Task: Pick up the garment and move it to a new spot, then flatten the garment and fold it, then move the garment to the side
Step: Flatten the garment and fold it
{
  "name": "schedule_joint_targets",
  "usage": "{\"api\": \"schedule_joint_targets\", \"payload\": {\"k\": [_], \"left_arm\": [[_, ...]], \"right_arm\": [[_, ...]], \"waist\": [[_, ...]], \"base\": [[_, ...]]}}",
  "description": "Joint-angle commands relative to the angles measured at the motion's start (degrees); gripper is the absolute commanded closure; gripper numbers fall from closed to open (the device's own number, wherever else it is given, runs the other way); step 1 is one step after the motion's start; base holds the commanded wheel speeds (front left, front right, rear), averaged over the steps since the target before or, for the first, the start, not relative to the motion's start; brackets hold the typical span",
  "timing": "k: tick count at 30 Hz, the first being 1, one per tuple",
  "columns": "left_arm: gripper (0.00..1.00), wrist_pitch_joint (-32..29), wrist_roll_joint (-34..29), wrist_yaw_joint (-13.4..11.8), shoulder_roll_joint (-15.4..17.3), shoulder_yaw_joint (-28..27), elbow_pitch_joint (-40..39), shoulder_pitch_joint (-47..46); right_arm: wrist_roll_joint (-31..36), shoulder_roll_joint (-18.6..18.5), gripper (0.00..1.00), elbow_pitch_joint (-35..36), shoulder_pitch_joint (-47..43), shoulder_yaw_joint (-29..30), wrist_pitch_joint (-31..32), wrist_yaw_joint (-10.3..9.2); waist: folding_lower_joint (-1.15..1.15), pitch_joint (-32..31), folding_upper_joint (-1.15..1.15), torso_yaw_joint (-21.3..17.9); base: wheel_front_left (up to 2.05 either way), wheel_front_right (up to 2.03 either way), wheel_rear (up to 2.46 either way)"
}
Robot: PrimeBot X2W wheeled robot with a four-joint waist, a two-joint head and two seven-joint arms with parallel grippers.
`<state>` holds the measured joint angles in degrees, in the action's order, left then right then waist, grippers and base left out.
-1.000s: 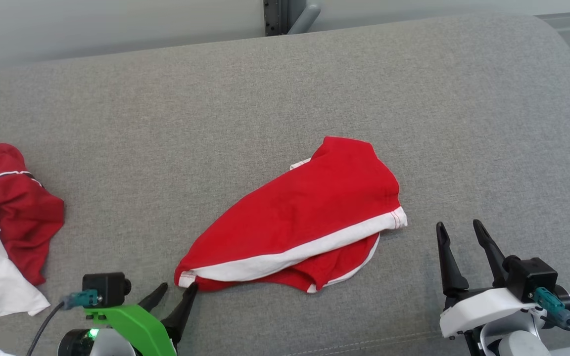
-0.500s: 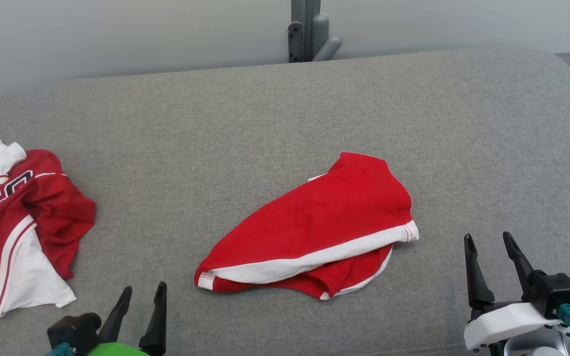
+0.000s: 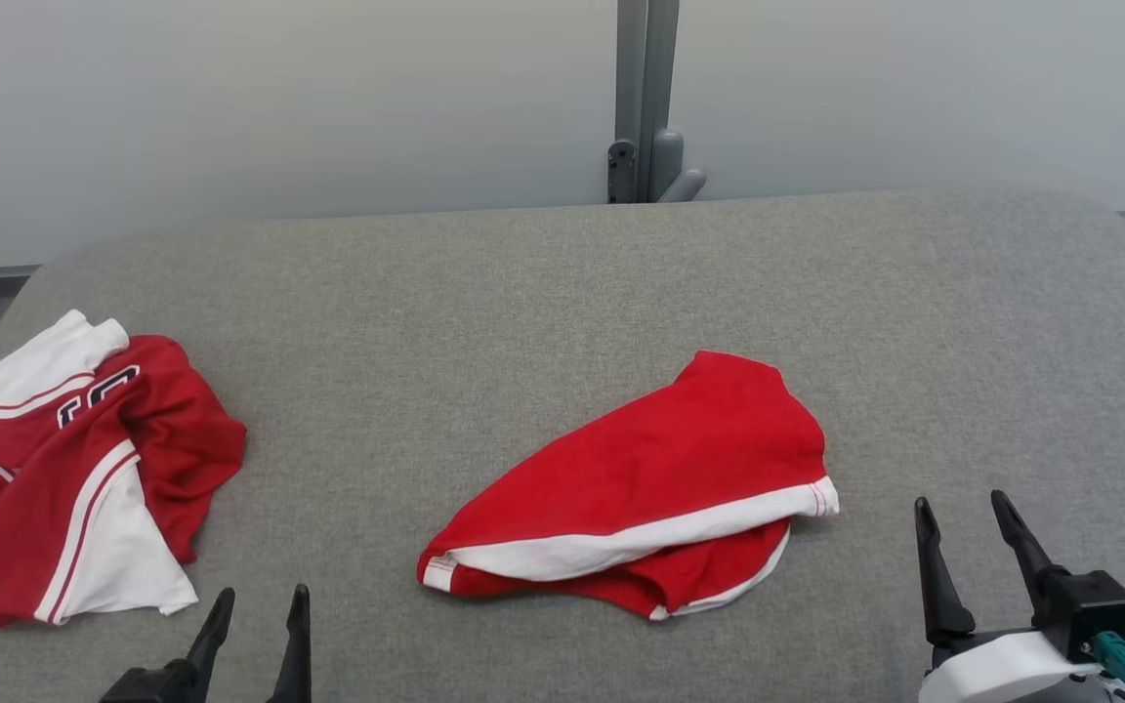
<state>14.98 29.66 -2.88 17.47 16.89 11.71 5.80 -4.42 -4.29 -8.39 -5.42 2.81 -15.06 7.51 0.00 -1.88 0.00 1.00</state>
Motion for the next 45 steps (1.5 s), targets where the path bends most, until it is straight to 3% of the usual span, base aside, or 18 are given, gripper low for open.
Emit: {"api": "schedule_joint_targets", "payload": {"k": [1,6,12,22,26,29,35,39,45], "left_arm": [[0.00,0.24,-2.14,1.60,-1.03,-1.30,0.02,1.49],[0.00,0.23,-6.07,5.70,-3.80,-4.45,1.04,2.58],[0.00,0.24,-9.54,8.50,-6.63,-7.93,0.98,1.84],[0.00,0.25,-12.34,10.07,-8.88,-10.31,1.12,1.20],[0.00,0.21,-9.44,10.32,-10.65,-11.21,0.57,0.08],[0.00,-4.74,-6.32,10.29,-11.06,-10.30,1.88,-1.66],[0.00,-18.43,2.01,10.38,-11.91,-8.63,0.71,-4.25],[0.00,-25.28,5.32,10.36,-11.70,-7.18,0.45,-4.96],[0.00,-27.35,7.93,10.40,-11.96,-6.10,0.20,-6.53]], "right_arm": [[0.63,0.04,0.00,-0.42,-0.17,-0.54,-0.18,-0.04],[1.04,0.18,0.00,-1.50,0.93,-1.60,-0.18,-0.04],[1.19,0.32,0.00,-1.72,1.18,-1.78,-0.18,-0.04],[0.95,-0.06,0.00,-2.13,2.33,-2.60,-0.18,-0.04],[0.24,-1.76,0.00,-2.68,4.18,-4.56,-0.18,-0.04],[-0.48,-4.83,0.00,-6.43,6.67,-9.05,1.87,-0.04],[-5.20,-10.80,0.00,-11.20,15.05,-18.36,11.82,-0.05],[-8.83,-13.13,0.00,-13.57,19.38,-23.23,15.36,-0.05],[-11.37,-13.45,0.00,-15.62,21.92,-25.63,14.55,-0.05]], "waist": [[0.00,-0.69,0.00,-0.08],[0.00,-0.54,0.00,-0.53],[0.00,-0.19,0.00,-0.55],[0.00,0.04,0.00,-1.40],[0.00,1.05,0.00,-1.48],[0.00,2.37,0.00,-1.40],[0.00,6.36,0.00,-1.47],[0.00,8.09,0.00,-0.90],[0.00,9.62,0.00,-0.45]], "base": [[0.00,0.00,0.00],[0.00,0.00,0.00],[0.00,0.00,0.00],[0.00,0.00,0.00],[0.00,0.00,0.00],[0.00,0.00,0.00],[0.00,0.00,0.00],[0.00,0.00,0.00],[0.00,0.00,0.00]]}}
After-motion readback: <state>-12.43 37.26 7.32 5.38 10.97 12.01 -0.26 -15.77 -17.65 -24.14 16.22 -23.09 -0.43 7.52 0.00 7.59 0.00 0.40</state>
